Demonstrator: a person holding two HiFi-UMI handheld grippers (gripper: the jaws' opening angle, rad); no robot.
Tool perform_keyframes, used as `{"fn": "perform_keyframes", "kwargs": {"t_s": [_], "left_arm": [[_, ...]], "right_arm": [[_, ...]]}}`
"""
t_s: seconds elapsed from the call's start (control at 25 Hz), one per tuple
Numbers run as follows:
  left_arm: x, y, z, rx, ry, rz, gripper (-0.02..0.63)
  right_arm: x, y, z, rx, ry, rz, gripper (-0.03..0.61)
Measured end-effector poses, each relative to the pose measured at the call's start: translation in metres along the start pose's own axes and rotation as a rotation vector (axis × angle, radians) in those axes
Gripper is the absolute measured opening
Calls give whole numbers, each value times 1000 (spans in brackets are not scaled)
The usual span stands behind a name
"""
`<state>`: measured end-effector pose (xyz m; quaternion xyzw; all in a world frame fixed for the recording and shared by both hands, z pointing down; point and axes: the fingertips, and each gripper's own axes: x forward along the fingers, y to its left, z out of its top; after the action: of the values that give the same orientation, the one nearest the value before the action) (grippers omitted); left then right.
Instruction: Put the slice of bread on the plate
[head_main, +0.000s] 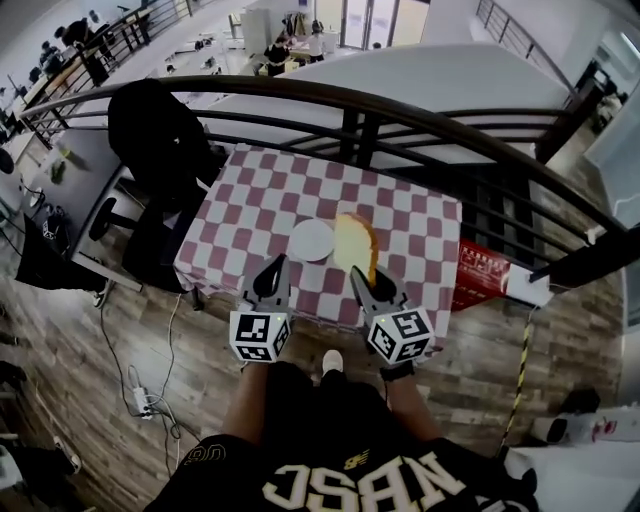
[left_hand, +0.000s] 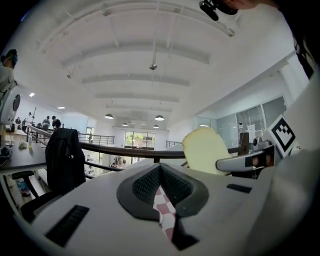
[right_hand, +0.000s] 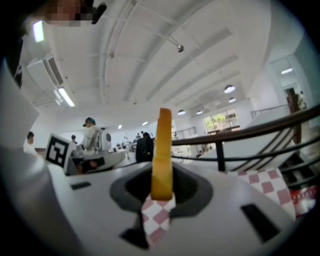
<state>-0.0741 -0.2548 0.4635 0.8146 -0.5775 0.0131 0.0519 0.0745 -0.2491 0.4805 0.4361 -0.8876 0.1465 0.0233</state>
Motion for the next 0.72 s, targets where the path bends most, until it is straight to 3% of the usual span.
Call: {"fn": "perform_keyframes", "kwargs": {"t_s": [0.24, 0.48, 0.72], "left_arm": [[21, 21, -39, -41, 87, -28, 18], [26, 33, -73, -109, 155, -48, 18], [34, 48, -101, -146, 230, -61, 18]], "right_arm": [[24, -38, -49, 157, 117, -49, 97], [47, -36, -112, 328, 234, -68, 97], [79, -37, -167, 352, 380, -108, 97]]}}
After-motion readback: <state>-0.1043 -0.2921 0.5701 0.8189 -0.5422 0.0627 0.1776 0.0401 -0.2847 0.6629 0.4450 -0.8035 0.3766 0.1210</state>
